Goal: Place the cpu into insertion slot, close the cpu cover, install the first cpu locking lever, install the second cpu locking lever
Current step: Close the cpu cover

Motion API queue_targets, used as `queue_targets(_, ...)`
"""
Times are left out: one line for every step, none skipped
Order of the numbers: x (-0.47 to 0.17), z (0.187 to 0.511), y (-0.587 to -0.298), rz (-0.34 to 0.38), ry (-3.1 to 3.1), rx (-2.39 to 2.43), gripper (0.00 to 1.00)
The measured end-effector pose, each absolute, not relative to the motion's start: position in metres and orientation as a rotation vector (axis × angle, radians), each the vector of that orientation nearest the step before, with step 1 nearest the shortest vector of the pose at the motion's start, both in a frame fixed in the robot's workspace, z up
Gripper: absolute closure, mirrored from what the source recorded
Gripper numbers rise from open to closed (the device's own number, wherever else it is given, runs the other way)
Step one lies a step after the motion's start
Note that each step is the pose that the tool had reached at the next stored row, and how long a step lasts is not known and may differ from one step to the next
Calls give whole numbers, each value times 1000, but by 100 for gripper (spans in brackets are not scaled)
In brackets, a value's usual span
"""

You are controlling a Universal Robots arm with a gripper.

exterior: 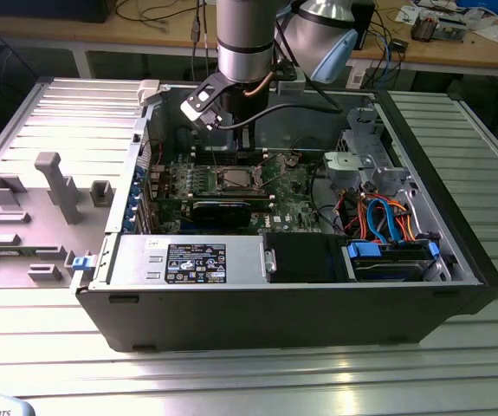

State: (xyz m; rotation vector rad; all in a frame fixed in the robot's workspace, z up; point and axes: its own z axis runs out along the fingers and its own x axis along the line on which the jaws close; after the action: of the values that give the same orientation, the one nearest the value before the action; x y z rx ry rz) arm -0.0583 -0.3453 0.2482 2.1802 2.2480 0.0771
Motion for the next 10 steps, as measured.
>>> queue_targets(-58, 248, -345, 77, 2248, 2180, 89)
queue_targets(-58, 248, -345, 77, 2248, 2180, 89)
queue_targets(-58, 248, -345, 77, 2248, 2180, 89)
queue_targets(-58, 248, -345, 77, 2248, 2180, 89)
queue_targets(-58, 249, -345, 77, 2248, 2180, 89)
queue_targets(-58, 250, -345, 76, 2248, 2180, 89)
queue_targets(-58, 251, -345, 76, 2248, 2180, 89)
queue_targets(-58, 253, -345, 76, 2248, 2180, 89)
queue_targets(-58, 254, -345, 76, 2248, 2180, 89)
queue_targets(-58, 255, -345, 76, 2248, 2180, 89)
